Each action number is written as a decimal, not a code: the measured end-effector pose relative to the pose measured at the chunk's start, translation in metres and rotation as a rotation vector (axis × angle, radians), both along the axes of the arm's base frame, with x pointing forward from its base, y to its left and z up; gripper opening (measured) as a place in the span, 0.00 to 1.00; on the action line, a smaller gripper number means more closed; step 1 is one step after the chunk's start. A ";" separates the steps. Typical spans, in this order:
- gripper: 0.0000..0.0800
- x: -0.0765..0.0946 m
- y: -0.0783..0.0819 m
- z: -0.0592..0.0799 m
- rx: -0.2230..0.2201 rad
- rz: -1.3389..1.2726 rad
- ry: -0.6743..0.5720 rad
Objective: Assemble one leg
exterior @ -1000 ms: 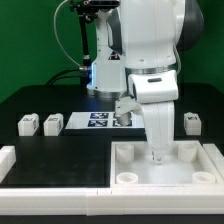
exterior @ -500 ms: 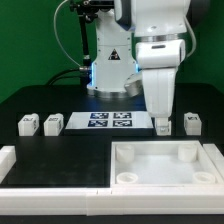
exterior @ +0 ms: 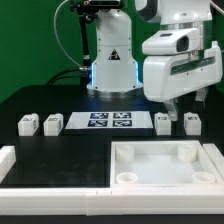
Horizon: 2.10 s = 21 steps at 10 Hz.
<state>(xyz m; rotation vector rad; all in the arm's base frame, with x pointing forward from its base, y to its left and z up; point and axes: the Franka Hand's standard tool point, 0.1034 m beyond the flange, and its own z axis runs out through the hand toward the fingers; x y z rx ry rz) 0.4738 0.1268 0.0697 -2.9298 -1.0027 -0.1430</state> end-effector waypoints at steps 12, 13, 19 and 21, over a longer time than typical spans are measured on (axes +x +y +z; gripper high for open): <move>0.81 -0.068 0.035 -0.021 -0.132 -0.739 0.545; 0.81 -0.073 0.039 -0.021 -0.175 -0.778 0.691; 0.81 -0.073 0.040 -0.034 -0.258 -0.750 0.934; 0.81 -0.084 0.041 -0.048 -0.276 -0.762 0.966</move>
Offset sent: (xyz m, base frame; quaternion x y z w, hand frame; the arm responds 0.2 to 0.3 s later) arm -0.0333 0.0145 0.0011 -0.0352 -0.0504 0.3655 0.9288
